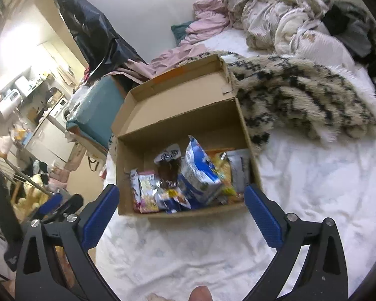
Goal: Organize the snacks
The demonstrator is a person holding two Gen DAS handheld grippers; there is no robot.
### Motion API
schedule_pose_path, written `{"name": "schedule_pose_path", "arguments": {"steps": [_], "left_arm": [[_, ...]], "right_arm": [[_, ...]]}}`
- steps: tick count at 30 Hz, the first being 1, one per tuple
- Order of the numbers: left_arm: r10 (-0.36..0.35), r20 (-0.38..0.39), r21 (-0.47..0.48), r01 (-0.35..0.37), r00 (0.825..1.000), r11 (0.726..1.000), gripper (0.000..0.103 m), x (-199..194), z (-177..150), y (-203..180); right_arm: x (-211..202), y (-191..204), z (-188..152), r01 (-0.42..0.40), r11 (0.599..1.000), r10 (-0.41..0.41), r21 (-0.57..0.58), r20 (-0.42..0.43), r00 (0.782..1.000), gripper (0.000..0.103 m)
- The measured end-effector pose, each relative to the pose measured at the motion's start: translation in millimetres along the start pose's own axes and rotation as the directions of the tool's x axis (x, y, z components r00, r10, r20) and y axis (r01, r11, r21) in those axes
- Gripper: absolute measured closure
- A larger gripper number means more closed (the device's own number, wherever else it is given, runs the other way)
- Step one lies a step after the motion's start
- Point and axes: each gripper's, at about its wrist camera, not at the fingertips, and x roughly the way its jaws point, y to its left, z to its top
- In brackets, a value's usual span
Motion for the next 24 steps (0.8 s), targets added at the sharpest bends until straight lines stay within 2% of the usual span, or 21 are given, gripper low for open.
{"name": "schedule_pose_path", "arguments": {"steps": [7, 12, 16, 19, 22, 24], "left_arm": [[-0.012, -0.019, -0.029, 0.011, 1.000, 1.000, 0.000, -32, -26, 17], [0.016, 0.018, -0.048, -0.015, 1.000, 0.999, 0.000, -49, -48, 20], [0.057, 0.016, -0.072, -0.056, 0.998, 0.996, 0.000, -50, -62, 22], [0.034, 0.014, -0.078, -0.032, 0.999, 0.996, 0.000, -44, -67, 22], [0.062, 0.054, -0.053, -0.059, 0.997, 0.997, 0.000, -44, -67, 15], [0.045, 0.063, -0.053, -0.042, 0.997, 0.998, 0.000, -44, -66, 12]], "right_arm": [[-37, 10, -27, 0.065, 0.995, -0.060, -0.078, 0.055, 0.997, 0.001], [-52, 21, -48, 0.114, 0.986, -0.102, -0.124, 0.101, 0.990, 0.000], [-54, 25, -65, 0.144, 0.980, -0.126, -0.139, 0.131, 0.983, 0.000], [-52, 25, -72, 0.159, 0.977, -0.136, -0.144, 0.155, 0.978, 0.000], [-48, 28, -73, 0.156, 0.976, -0.130, -0.150, 0.173, 0.976, 0.000], [-40, 31, -75, 0.168, 0.972, -0.141, -0.162, 0.169, 0.976, 0.000]]}}
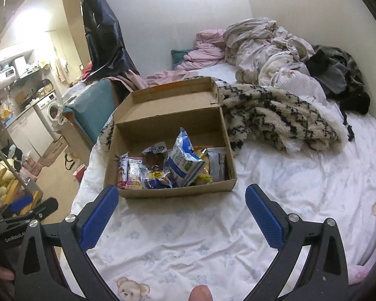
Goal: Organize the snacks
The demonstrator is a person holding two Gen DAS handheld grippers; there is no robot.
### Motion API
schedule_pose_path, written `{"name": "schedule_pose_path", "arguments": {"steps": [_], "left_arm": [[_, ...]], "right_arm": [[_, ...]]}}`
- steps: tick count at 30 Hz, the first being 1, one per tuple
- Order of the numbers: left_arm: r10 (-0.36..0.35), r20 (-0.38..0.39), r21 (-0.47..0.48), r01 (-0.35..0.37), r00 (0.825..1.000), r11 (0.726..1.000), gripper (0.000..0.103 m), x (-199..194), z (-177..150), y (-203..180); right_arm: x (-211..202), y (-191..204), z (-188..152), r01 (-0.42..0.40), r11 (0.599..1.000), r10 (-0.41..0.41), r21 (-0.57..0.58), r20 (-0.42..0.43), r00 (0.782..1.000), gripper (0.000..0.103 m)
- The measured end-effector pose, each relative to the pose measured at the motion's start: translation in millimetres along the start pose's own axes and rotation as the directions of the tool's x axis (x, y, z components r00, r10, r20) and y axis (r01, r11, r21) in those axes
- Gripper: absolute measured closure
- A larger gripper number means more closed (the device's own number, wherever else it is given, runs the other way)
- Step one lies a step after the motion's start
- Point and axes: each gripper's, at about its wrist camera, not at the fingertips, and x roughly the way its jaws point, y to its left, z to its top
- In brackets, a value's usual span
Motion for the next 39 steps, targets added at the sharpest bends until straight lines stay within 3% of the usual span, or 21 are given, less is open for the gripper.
{"name": "schedule_pose_path", "arguments": {"steps": [12, 28, 39], "left_arm": [[-0.030, -0.033, -0.037, 0.029, 0.999, 0.999, 0.000, 8, 0, 3], [-0.033, -0.020, 0.000, 0.033, 0.999, 0.999, 0.000, 6, -1, -6], [-0.030, -0.028, -0.023, 0.030, 0.999, 0.999, 0.000, 7, 0, -1]], "right_arm": [[14, 5, -6, 0.026, 0.999, -0.027, -0.022, -0.025, 0.999, 0.000], [11, 7, -5, 0.038, 0.999, -0.039, -0.037, -0.013, 0.999, 0.000], [10, 5, -4, 0.039, 0.999, -0.039, -0.033, -0.012, 0.999, 0.000]]}}
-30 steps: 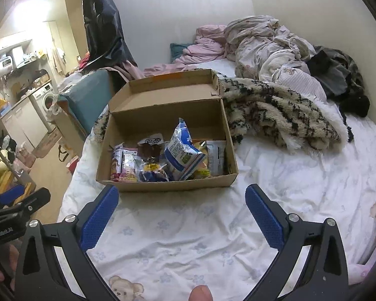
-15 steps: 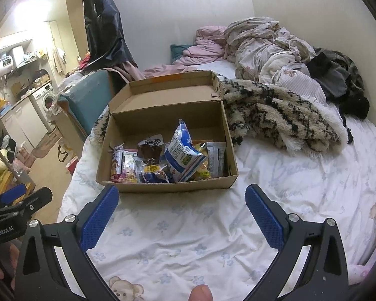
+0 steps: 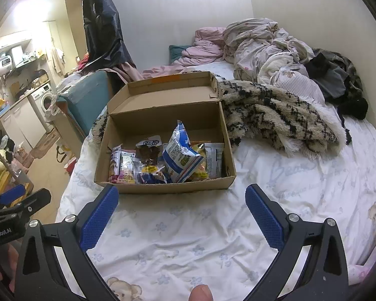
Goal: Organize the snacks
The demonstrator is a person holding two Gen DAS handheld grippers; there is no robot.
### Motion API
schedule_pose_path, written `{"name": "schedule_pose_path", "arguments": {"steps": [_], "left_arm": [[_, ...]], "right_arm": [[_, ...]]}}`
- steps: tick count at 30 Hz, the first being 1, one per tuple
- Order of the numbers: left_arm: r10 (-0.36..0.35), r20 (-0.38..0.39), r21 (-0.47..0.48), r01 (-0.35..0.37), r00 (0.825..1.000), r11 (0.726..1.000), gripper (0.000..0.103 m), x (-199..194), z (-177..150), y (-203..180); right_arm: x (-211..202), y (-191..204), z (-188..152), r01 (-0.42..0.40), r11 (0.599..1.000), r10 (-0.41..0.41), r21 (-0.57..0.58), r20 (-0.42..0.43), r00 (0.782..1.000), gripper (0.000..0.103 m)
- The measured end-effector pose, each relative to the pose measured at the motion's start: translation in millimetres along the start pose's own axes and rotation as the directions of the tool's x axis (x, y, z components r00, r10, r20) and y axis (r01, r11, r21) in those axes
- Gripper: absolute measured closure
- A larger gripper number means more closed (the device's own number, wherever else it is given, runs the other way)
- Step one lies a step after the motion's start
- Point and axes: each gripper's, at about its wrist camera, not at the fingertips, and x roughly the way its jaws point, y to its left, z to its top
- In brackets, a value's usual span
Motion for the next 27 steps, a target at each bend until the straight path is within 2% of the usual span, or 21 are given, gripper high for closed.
{"name": "schedule_pose_path", "arguments": {"steps": [27], "left_arm": [[0.002, 0.000, -0.001, -0.002, 1.000, 1.000, 0.000, -0.2, 0.2, 1.2]], "right_arm": [[0.8, 1.8, 0.0, 0.000, 1.000, 0.000, -0.008, 0.002, 1.000, 0.000]]}}
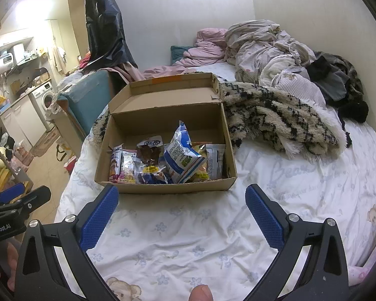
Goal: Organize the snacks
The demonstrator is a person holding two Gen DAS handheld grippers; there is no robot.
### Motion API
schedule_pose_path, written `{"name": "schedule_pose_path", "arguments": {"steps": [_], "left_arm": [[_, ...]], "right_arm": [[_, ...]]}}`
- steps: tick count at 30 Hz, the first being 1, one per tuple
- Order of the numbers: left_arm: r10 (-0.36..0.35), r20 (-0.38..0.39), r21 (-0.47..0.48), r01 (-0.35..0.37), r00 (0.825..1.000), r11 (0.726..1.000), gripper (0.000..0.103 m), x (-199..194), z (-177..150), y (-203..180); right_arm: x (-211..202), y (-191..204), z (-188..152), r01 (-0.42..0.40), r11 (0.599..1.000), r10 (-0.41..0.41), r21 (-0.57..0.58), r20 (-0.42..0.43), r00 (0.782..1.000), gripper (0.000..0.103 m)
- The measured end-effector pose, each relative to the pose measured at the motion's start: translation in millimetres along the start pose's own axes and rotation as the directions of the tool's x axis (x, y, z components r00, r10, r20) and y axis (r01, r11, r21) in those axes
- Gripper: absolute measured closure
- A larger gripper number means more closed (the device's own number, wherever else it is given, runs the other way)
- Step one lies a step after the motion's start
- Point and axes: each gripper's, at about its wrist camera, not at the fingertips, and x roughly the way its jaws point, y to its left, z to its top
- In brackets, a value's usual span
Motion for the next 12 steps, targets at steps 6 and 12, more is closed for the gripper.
{"name": "schedule_pose_path", "arguments": {"steps": [6, 12], "left_arm": [[-0.001, -0.003, -0.002, 0.001, 1.000, 1.000, 0.000, 0.3, -0.3, -0.1], [0.002, 0.001, 0.011, -0.002, 1.000, 1.000, 0.000, 0.6, -5.9, -2.5]], "right_arm": [[0.2, 0.3, -0.2, 0.000, 1.000, 0.000, -0.002, -0.001, 1.000, 0.000], [-0.1, 1.8, -0.5, -0.004, 1.000, 0.004, 0.000, -0.002, 1.000, 0.000]]}}
